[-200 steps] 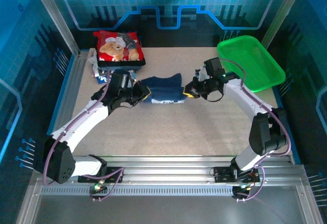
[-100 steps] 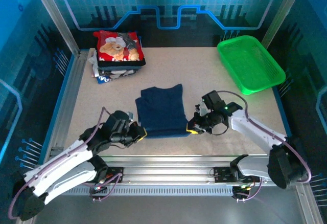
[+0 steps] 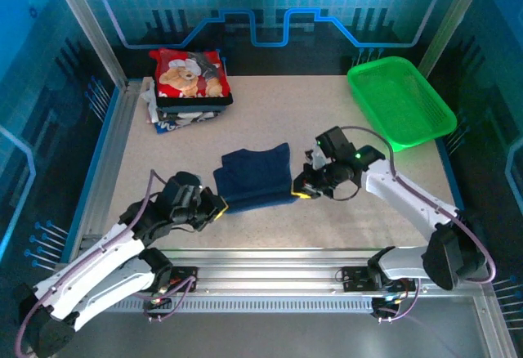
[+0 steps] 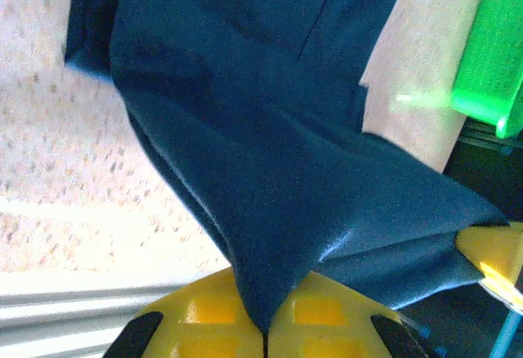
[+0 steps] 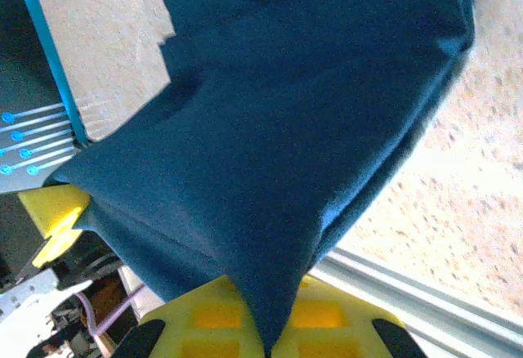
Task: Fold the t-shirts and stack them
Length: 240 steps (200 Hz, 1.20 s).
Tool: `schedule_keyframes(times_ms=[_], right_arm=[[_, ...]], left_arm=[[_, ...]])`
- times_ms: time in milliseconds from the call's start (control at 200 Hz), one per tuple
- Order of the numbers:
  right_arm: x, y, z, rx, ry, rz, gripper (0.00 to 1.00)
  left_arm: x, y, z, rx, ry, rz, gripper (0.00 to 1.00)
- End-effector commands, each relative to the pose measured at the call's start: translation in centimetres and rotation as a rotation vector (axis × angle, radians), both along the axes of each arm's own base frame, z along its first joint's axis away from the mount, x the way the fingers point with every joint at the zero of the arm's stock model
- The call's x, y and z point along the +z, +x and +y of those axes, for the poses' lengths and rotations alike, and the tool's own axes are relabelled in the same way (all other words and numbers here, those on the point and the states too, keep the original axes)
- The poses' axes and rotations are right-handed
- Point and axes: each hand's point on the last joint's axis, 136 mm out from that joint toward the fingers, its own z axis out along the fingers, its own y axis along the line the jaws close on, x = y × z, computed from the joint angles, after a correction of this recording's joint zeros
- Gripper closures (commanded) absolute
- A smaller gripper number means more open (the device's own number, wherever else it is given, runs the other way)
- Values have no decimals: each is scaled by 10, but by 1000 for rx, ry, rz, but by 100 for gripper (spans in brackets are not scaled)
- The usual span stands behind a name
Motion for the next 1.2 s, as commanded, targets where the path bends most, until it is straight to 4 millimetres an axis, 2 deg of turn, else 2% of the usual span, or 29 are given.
schedule_keyframes(times_ms=[0,305,535,645,795,890,930,976,996,1016,1041,1081,1126,1171,1181,1196], right_arm=[[-4,17,-8,5,-67,13,100],[-19,80,-4,6,-91,31,100],[-35,121,-4,-7,-96,66,99],[-48,140,-3,-16,-98,94,98],[-70,167,-4,-32,-115,129,94],[-84,194,-5,-55,-119,140,89],[-86,207,-5,-68,-109,143,81],[-83,224,-4,-77,-87,133,72],[-76,231,-3,-80,-79,116,67],[-80,237,-3,-83,-80,120,62],[-73,244,-4,-85,-75,102,54],[-58,253,-4,-83,-70,62,43],[-34,261,-8,-77,-80,-4,36],[-17,260,-13,-66,-102,-52,32],[-5,258,-14,-61,-103,-80,31],[2,256,-16,-55,-109,-99,29]], left_arm=[[8,18,7,9,18,-9,100],[19,74,28,38,34,-29,100],[11,108,42,51,45,-20,100],[-2,125,48,47,65,5,100],[-29,150,54,36,93,56,100],[-42,171,60,51,101,64,100],[-46,182,59,49,95,65,95],[-48,193,59,45,99,63,84],[-46,199,58,41,98,54,79],[-43,204,58,40,96,44,76],[-38,209,58,41,94,33,70],[-22,219,57,46,89,-3,58],[6,228,57,44,86,-73,46],[38,232,61,52,106,-139,37],[45,232,62,56,112,-152,35],[55,232,65,61,121,-171,33]])
